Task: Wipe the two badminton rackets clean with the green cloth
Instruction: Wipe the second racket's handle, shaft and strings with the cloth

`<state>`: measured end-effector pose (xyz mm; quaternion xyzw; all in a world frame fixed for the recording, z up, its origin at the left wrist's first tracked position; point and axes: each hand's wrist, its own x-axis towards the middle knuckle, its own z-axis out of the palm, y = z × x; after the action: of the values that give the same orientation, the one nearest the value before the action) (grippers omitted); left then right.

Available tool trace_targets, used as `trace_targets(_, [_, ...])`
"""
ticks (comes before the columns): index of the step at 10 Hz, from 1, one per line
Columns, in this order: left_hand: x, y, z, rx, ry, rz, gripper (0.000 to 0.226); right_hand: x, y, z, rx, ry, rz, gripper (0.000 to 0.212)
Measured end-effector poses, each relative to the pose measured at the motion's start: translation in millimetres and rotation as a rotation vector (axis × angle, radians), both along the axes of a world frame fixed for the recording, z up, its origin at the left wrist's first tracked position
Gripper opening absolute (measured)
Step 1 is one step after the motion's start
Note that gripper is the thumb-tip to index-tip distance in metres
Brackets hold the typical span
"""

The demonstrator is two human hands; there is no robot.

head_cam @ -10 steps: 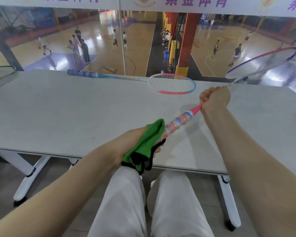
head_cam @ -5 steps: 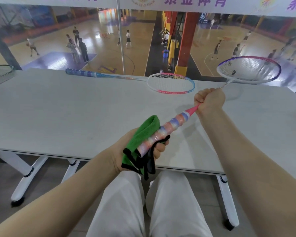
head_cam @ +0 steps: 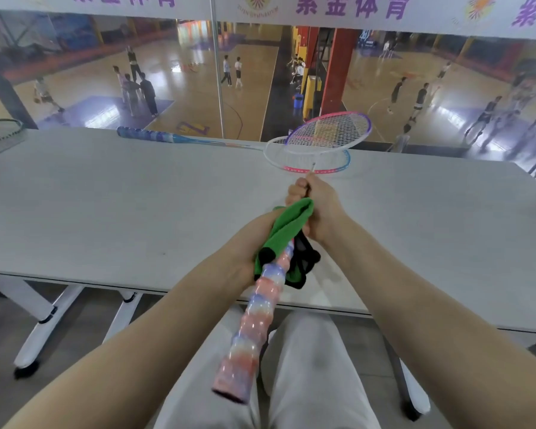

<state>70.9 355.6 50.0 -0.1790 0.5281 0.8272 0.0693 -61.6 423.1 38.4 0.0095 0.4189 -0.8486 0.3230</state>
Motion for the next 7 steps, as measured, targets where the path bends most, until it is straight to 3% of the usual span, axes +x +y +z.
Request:
trace_targets(2, [-4, -8, -4, -0.124, -0.003, 0.066, 0.032, 8, -1, -1, 0.132, 0.078, 0.135, 0.045])
trace_targets(4, [-7, -19, -7, -0.077, 0.041, 0.208, 0.035, 20, 17, 5, 0.439, 0.308, 0.232, 0.044])
trace_targets(5, [-13, -24, 0, 0.018, 0.072, 0.344, 0.037, 33, 29, 8, 0.538, 0.334, 0.344, 0.042])
trace_targets(7, [-31, -38, 1, 0.065, 0.179, 0.556, 0.034, 55, 45, 20, 0.589, 0.367, 0.782, 0.07])
